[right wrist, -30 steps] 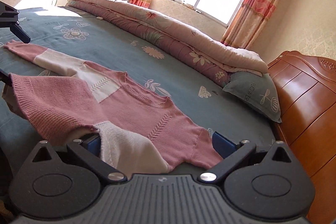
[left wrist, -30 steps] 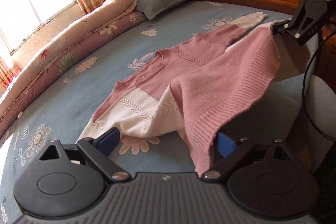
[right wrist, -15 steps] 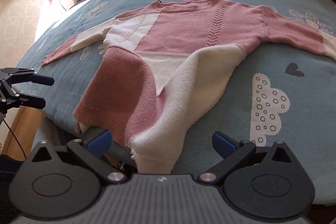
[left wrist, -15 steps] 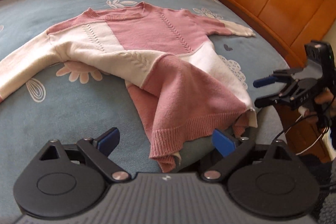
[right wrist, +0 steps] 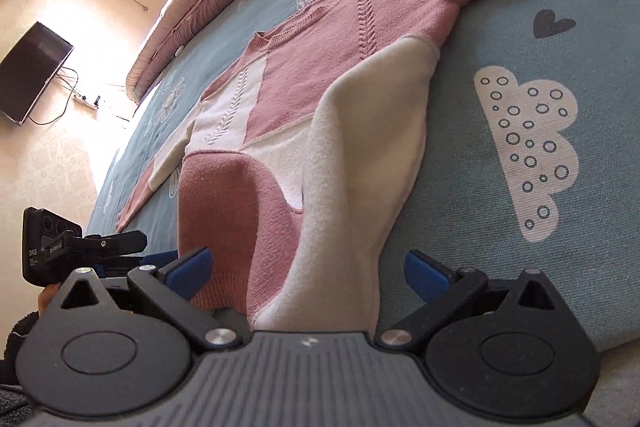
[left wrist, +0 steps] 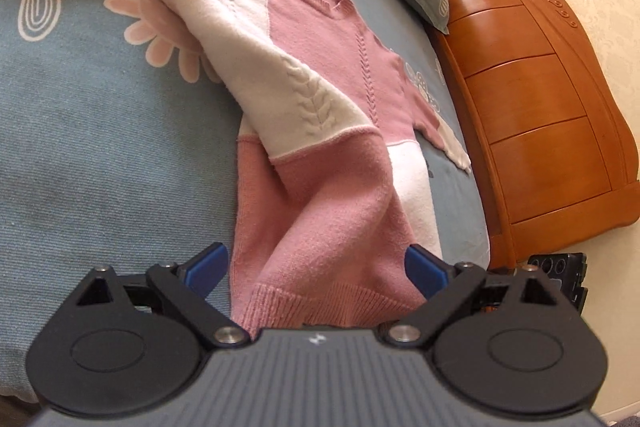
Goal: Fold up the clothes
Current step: 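Release the hem with the left gripper and move both grippers over the sweater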
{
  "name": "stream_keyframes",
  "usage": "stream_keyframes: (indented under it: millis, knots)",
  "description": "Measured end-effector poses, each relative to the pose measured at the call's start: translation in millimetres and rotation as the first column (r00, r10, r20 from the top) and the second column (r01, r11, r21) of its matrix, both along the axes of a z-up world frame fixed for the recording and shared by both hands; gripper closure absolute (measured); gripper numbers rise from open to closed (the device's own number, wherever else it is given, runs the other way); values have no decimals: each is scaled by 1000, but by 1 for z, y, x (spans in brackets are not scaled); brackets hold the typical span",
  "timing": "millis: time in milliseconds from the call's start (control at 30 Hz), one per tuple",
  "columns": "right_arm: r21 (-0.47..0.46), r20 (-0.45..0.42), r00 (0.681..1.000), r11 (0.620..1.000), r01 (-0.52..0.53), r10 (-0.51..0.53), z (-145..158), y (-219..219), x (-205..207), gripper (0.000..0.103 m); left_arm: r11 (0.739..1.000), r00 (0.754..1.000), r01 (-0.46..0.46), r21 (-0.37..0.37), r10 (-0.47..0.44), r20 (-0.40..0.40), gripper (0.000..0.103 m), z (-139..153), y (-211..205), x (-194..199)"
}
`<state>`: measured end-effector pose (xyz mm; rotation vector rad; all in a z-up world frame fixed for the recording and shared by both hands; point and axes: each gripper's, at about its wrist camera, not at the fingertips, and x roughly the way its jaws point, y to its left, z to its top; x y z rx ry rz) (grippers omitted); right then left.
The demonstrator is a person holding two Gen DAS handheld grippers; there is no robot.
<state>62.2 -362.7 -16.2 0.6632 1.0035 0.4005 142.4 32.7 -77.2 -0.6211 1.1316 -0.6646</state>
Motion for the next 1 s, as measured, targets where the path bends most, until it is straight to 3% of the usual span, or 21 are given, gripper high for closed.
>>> stream_keyframes:
  millis: [167, 300, 533, 733, 833, 933, 1000]
  knots:
    - [197, -93, 990, 973, 120, -103, -35, -21, 4, 0, 996, 997, 44, -74, -38, 72, 8, 25, -15, 0]
    - [284, -89, 984, 943, 174, -154, -48, -29, 4, 0, 985, 989, 124, -119, -113, 97, 8, 33, -47, 9]
    - [228, -35, 991, 964, 137, -133, -47, -18, 4, 0, 944, 958, 281, -171, -263, 118, 8, 37, -135, 32]
    - [150, 83, 992, 986, 79, -92, -44, -7, -8, 0, 898, 917, 393, -198, -399, 10, 8, 19, -212, 60]
    - [129, 112, 990, 989, 70, -85, -43, -3, -10, 0, 891, 896, 432, -137, -441, -43, 8, 7, -236, 65]
    - [140, 111, 991, 988, 61, -77, -44, -7, -11, 0, 900, 899, 435, -21, -435, -48, 8, 5, -233, 63]
    - [140, 111, 991, 989, 53, -69, -44, -7, -9, 0, 908, 908, 419, 8, -418, -36, 8, 7, -217, 63]
